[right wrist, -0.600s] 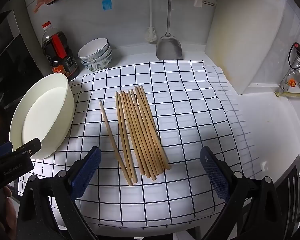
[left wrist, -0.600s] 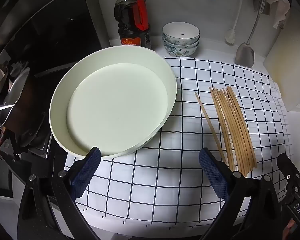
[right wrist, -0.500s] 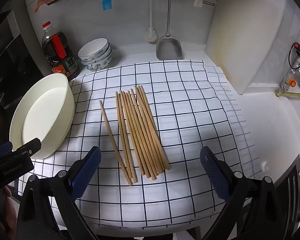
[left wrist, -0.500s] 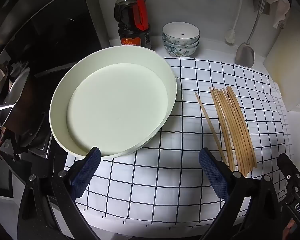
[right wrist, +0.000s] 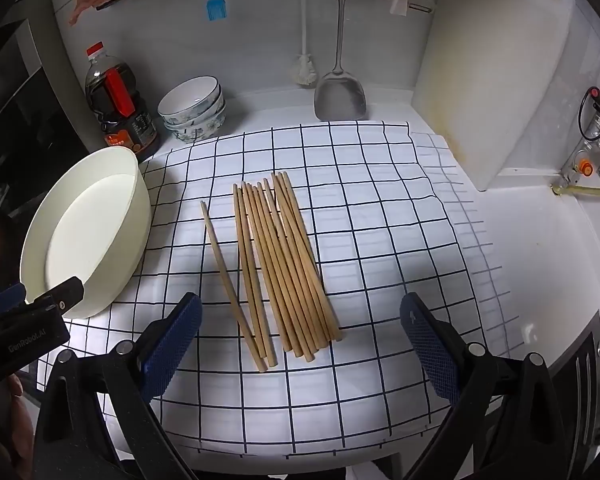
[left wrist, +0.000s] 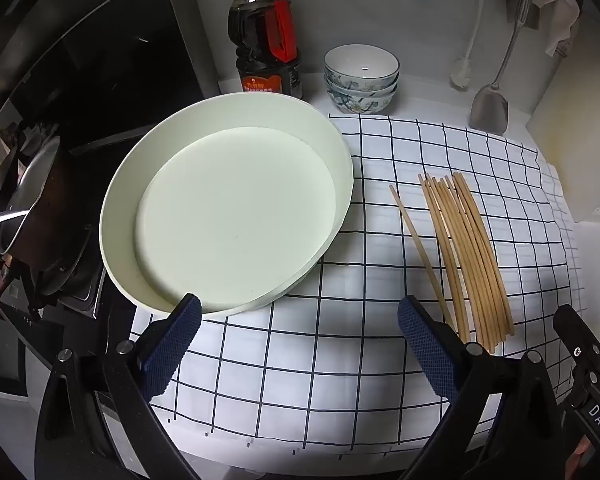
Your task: Organize utensils
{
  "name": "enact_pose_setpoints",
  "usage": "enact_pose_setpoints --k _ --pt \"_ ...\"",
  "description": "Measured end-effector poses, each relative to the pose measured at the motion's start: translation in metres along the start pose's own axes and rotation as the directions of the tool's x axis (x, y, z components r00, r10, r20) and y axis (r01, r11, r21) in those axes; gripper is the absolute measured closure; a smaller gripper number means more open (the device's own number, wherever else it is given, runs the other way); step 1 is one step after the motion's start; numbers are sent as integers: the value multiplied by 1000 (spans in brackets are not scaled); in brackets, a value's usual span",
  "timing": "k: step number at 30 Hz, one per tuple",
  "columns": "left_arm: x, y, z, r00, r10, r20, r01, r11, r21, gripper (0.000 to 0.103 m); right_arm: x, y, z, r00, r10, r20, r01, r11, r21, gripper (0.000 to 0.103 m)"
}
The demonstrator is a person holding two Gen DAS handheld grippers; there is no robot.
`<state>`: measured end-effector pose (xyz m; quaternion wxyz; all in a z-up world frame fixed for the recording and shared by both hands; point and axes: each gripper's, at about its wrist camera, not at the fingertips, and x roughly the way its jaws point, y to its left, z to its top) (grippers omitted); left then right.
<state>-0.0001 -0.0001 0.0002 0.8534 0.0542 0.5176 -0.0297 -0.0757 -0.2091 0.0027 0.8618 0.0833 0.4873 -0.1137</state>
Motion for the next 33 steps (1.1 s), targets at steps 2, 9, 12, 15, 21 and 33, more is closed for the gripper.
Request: enact_pose_setpoints --k 2,9,12,15,21,33 --pt "0 0 0 1000 0 -1 0 1000 -1 6 0 -1 0 1000 0 0 0 1000 -1 8" --pt "0 0 0 1000 0 1 0 1000 0 6 -1 0 1 1000 -1 1 1 1000 0 8" --pt "0 0 0 1000 0 1 0 1000 0 6 0 0 0 1000 0 1 0 1000 0 8" --pt "0 0 0 1000 1 1 -1 1000 0 6 0 1 0 1000 0 1 0 1000 1 8" --pt "0 0 0 1000 0 1 0 1000 1 6 0 0 0 1000 0 0 0 1000 1 8" --pt "0 0 0 1000 1 1 -1 1000 1 6 -2 1 -1 1000 0 2 0 1000 3 8"
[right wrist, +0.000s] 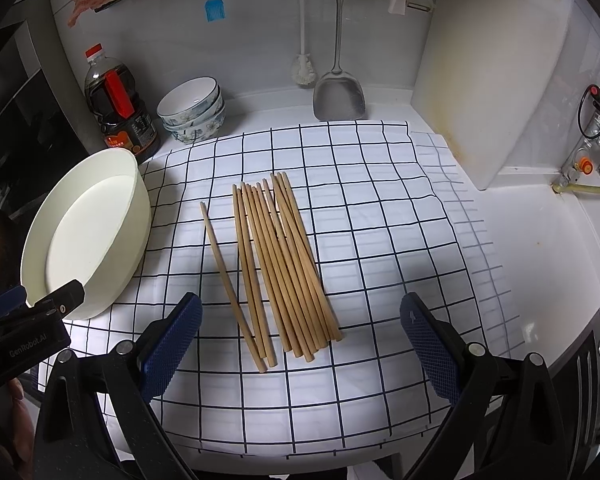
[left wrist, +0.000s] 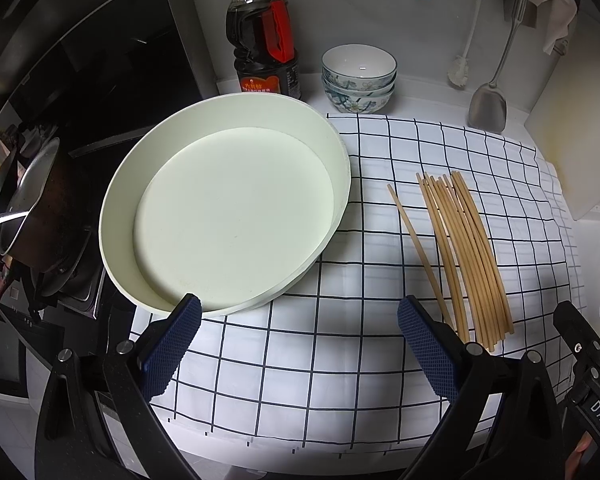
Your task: Organize utensils
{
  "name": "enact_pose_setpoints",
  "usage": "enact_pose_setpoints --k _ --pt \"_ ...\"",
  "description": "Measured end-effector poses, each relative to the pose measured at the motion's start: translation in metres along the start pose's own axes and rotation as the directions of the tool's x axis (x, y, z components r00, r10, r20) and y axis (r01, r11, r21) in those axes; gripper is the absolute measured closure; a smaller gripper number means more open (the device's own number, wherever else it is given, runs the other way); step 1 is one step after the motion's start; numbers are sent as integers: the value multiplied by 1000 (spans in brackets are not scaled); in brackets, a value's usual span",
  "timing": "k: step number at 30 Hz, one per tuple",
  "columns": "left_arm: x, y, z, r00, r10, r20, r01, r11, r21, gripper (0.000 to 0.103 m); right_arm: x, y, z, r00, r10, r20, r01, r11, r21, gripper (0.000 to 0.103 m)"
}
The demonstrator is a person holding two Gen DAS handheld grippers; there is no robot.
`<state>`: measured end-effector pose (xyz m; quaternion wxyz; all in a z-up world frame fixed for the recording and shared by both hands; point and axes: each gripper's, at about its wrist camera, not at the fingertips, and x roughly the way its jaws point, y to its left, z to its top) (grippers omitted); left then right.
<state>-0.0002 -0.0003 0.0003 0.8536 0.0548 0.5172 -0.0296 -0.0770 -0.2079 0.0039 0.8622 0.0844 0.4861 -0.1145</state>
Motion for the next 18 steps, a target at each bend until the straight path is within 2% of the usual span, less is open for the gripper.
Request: enact_pose_setpoints --k 18 --pt "-1 -8 0 1000 1 1 -1 1000 -2 6 0 -1 1 1000 2 -1 -2 1000 3 8"
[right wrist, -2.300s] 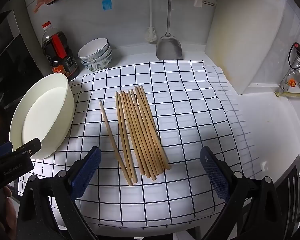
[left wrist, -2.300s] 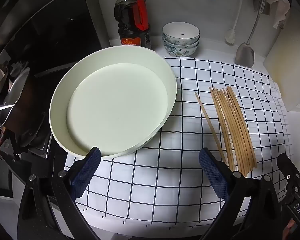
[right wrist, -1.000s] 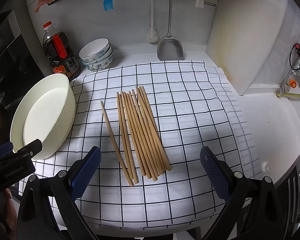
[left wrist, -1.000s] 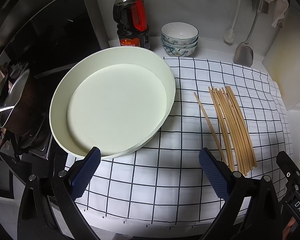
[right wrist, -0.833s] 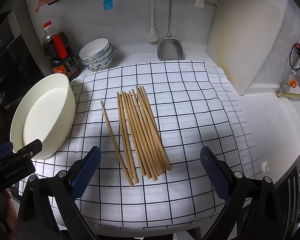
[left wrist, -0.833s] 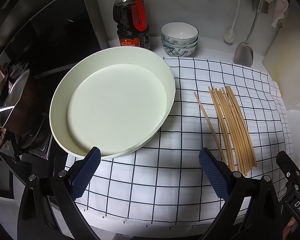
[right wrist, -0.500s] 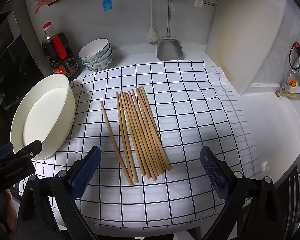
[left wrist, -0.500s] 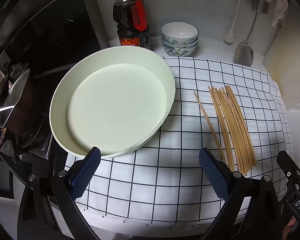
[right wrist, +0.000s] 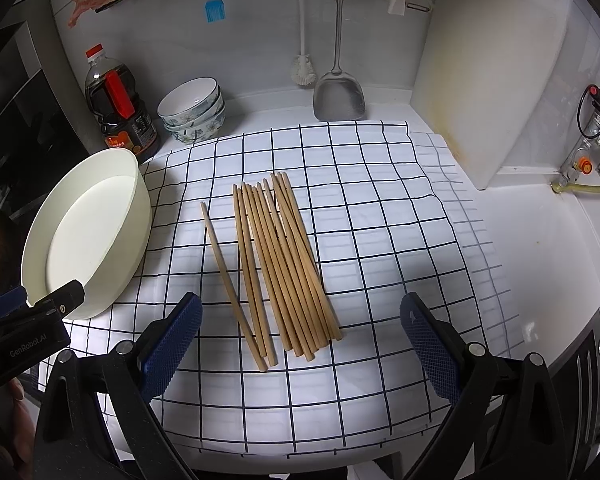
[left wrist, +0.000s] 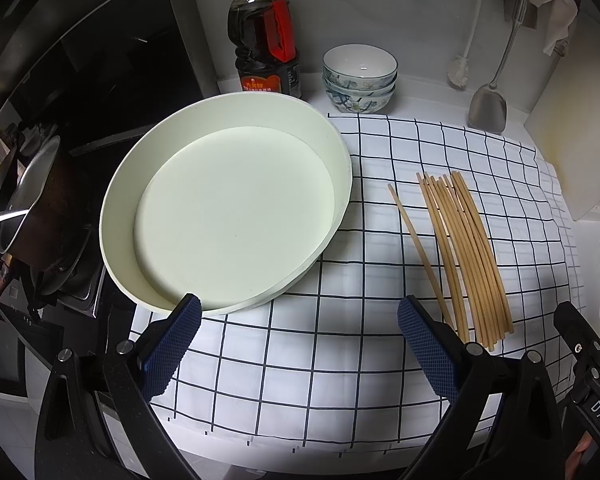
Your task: Organize utensils
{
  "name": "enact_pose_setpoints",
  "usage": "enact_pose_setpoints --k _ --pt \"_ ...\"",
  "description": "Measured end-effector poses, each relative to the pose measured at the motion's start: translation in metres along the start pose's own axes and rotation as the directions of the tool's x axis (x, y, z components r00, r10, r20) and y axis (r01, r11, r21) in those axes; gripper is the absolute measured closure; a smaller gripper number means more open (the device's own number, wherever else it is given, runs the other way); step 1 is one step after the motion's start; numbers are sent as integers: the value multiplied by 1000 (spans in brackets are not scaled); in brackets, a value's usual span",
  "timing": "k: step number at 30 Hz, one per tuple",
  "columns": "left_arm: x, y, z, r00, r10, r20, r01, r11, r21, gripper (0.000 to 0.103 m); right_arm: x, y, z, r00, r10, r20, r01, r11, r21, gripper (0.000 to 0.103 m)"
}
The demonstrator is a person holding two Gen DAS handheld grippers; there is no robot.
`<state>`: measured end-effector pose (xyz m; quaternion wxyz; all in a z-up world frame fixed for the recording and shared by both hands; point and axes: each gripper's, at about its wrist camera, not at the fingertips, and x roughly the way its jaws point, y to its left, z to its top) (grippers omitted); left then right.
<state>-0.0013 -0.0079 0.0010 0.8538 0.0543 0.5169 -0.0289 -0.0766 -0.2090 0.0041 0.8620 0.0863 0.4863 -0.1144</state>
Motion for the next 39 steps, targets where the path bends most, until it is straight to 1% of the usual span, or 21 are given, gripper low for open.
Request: enact_pose_setpoints --k 25,30,34,39 --pt "-2 1 -3 1000 0 -1 0 1000 -2 6 0 0 -2 1000 1 -1 -1 1000 1 8" --pt "1 4 -5 1000 -1 -10 1 1000 3 6 2 -3 -3 1000 1 -7 -1 1000 2 8" --pt "8 -4 -7 1000 -26 -18 26 999 19 6 9 -11 -6 1000 5 -17 -5 1000 10 8" --pt "17 -25 -10 999 -54 -1 54 997 53 6 16 -31 -11 1000 7 14 -7 1000 -8 8"
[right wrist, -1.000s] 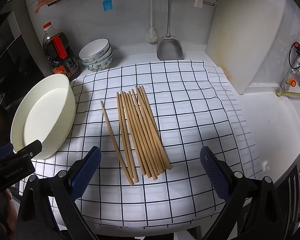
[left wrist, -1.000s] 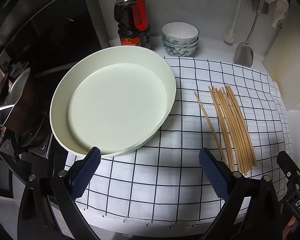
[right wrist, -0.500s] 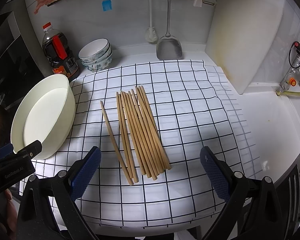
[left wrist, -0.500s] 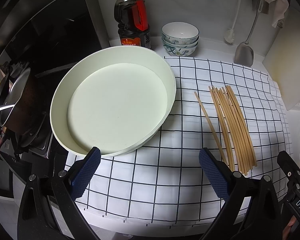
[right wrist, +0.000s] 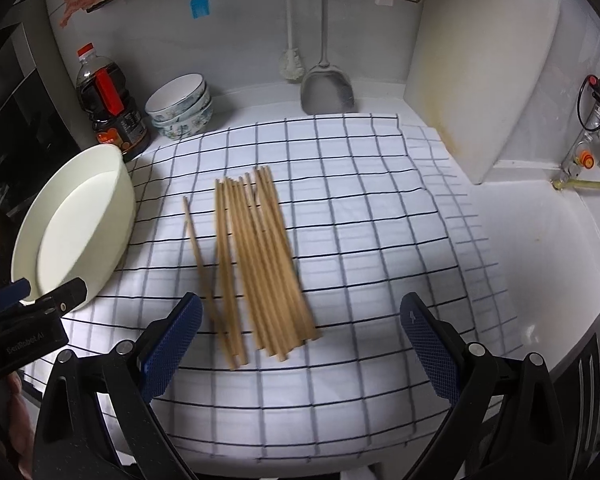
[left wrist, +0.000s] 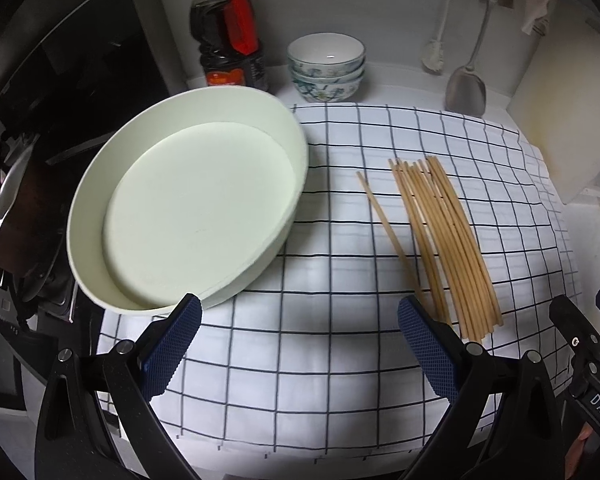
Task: Organize utensils
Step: 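Move both grippers down toward the pile of wooden chopsticks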
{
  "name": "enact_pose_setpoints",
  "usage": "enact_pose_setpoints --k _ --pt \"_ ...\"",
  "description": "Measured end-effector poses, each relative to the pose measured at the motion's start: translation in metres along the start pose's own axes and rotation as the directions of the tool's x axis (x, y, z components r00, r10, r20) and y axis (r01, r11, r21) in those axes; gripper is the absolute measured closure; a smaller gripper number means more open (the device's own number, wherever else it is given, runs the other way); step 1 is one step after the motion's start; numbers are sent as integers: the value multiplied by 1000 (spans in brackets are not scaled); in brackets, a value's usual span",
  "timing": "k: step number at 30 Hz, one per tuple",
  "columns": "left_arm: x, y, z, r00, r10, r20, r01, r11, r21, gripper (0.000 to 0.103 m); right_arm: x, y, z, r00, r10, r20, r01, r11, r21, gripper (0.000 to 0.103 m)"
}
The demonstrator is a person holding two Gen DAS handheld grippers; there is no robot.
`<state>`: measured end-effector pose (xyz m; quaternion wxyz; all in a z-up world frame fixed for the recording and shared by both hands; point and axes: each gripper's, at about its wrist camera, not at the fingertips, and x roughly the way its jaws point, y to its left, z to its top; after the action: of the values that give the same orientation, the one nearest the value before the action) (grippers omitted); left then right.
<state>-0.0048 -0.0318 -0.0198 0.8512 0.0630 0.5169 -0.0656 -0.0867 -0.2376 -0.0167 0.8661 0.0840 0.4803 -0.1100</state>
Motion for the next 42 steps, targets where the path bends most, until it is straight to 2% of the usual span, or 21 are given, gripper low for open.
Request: enact_pose_setpoints --k 7,13,17,22,27,33,42 --pt "28 -36 -8 999 -54 -1 54 998 28 6 29 -30 -1 999 33 -8 -33 999 -36 8" --pt "57 -50 -10 998 -62 6 62 998 -16 6 65 -40 0 999 46 -20 -47 996 -80 8" --pt "74 -54 -8 998 -55 19 56 996 -64 6 89 -38 4 998 57 -28 -60 992 -111 8" --pt "89 -61 -7 1000 1 28 1 998 -58 6 114 -40 11 998 54 -22 -56 991 -123 8" --pt "99 -61 -8 1000 2 27 0 997 -72 6 132 -44 15 999 46 -24 -48 990 -132 8" --pt "106 -61 -7 1000 15 28 -12 997 -80 6 141 -39 16 998 64 -23 -66 985 -157 8" --pt "114 -63 -12 999 28 16 -27 997 -76 6 141 -28 14 999 40 2 -39 973 -226 9"
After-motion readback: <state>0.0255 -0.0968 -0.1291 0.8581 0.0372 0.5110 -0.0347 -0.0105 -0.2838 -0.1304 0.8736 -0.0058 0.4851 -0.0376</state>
